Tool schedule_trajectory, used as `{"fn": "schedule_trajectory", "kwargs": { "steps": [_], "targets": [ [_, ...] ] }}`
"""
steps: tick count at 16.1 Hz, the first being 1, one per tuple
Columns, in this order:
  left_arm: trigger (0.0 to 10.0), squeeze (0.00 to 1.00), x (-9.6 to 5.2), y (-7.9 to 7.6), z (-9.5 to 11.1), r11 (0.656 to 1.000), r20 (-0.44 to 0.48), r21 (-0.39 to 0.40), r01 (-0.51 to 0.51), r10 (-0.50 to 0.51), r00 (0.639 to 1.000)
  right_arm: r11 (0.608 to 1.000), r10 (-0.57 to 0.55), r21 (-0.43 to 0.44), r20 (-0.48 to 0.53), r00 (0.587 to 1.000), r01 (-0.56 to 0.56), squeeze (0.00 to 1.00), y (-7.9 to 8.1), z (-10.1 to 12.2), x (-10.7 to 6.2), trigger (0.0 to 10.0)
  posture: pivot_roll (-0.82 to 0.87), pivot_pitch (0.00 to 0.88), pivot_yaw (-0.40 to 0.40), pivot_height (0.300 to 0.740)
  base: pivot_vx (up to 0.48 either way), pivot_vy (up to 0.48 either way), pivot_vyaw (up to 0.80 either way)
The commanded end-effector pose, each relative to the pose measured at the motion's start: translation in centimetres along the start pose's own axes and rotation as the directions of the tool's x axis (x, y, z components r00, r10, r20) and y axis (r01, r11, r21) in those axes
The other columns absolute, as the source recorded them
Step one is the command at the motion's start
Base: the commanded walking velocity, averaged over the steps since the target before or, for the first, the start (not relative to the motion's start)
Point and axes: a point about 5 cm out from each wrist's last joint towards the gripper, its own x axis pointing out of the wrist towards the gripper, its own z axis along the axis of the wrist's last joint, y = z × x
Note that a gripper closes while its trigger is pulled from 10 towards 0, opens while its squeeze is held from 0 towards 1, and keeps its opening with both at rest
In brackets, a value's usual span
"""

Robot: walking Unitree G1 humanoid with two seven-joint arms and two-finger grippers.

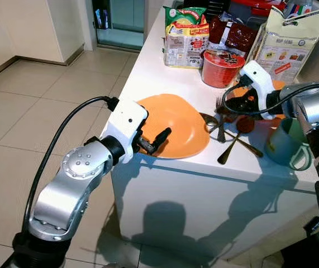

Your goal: Setting the table

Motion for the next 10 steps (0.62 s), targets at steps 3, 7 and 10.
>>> {"fn": "schedule_trajectory", "kwargs": {
  "steps": [3, 7, 10],
  "targets": [
    [10.0, 0.00, -0.3, -0.9, 0.1, 0.999, 0.005, 0.022, 0.036, -0.036, 0.999, 1.000, -0.017, 0.020, 0.007, 1.000, 0.017, 1.00, 0.1, -0.9, -0.6, 10.0, -0.02, 0.000, -0.079, 0.740, 0.000, 0.000, 0.00],
    [10.0, 0.00, -0.3, -1.4, -0.1, 0.998, -0.003, 0.035, 0.044, -0.044, 0.999, 0.999, 0.008, 0.050, 0.013, 1.000, -0.009, 1.00, 1.5, -3.0, -0.7, 10.0, -0.01, 0.000, -0.073, 0.740, 0.000, 0.000, 0.00],
    [10.0, 0.00, -0.5, -1.8, -0.2, 0.998, -0.008, 0.041, 0.043, -0.042, 0.999, 0.997, -0.035, 0.067, 0.046, 0.998, 0.032, 1.00, 1.8, -3.7, -1.1, 10.0, 0.00, 0.000, -0.068, 0.740, 0.000, 0.000, 0.00]
  ]
}}
